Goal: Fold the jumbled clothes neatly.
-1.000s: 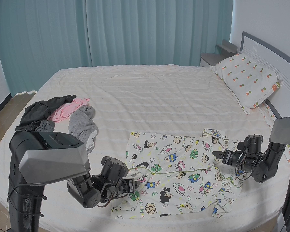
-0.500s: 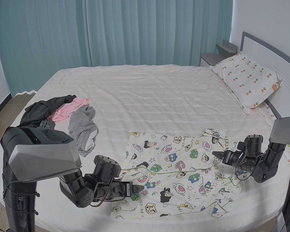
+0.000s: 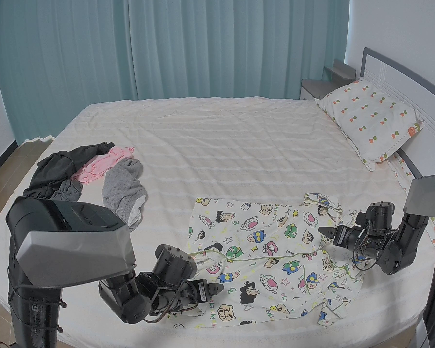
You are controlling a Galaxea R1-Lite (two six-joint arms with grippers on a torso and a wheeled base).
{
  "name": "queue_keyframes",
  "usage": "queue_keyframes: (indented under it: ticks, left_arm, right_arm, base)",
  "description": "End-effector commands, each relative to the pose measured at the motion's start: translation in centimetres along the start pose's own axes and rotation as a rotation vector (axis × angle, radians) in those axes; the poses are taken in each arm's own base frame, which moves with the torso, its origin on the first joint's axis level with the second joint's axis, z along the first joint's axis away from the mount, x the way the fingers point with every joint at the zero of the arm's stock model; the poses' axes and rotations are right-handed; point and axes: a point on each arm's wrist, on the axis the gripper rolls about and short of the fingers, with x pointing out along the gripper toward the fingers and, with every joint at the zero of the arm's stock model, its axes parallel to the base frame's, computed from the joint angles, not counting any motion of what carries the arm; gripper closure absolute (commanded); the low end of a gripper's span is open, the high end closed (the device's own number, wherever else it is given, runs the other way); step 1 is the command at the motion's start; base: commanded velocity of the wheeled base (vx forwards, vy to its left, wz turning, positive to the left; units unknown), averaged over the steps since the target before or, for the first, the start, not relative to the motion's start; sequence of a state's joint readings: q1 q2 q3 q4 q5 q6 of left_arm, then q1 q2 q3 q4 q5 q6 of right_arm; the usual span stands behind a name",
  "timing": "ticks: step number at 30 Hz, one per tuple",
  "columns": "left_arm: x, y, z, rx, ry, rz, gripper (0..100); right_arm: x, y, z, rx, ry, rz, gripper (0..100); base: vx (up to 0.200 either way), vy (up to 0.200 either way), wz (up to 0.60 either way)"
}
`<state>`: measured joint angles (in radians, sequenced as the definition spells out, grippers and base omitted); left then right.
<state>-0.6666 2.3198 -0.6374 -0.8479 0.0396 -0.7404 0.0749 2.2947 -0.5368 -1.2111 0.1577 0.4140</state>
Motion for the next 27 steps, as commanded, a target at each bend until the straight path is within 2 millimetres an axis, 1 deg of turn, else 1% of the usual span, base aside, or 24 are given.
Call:
queue_keyframes:
  ticks: [1, 5, 7, 14, 18, 23, 27]
  left_arm:
    - [0.2, -1.1, -1.2, -0.001, -0.002, 0.003, 0]
    - [0.0, -1.1, -1.4, -0.023, 0.001, 0.008, 0]
    - [-0.2, -0.9, -1.9, -0.036, 0.005, 0.029, 0]
    - [-0.3, -1.4, -2.7, -0.069, -0.028, 0.062, 0]
    - [-0.1, -1.7, -2.4, -0.112, -0.043, 0.053, 0]
    - [0.5, -2.4, -1.7, -0.171, -0.108, 0.062, 0]
    - [0.9, -2.6, -2.1, -0.167, -0.127, 0.082, 0]
  right_arm:
    - [0.0, 0.0, 0.0, 0.0, 0.001, 0.0, 0]
    - [0.0, 0.0, 0.0, 0.0, 0.001, 0.0, 0]
    - [0.0, -0.1, 0.0, 0.001, 0.0, -0.001, 0]
    - [0.0, 0.0, 0.0, 0.0, 0.001, 0.0, 0]
    - [0.0, -0.1, -0.1, 0.001, 0.002, -0.002, 0]
    - [0.1, -0.1, -0.2, 0.002, 0.006, -0.003, 0]
    - [0.1, -0.1, -0.1, 0.002, 0.005, -0.003, 0]
  base:
    - [0.0, 0.0, 0.0]
    - [0.0, 0.0, 0.0]
    - [0.0, 0.0, 0.0]
    - [0.0, 0.0, 0.0]
    - [0.0, 0.0, 0.0]
    - [0.0, 0.0, 0.0]
    - [0.0, 0.0, 0.0]
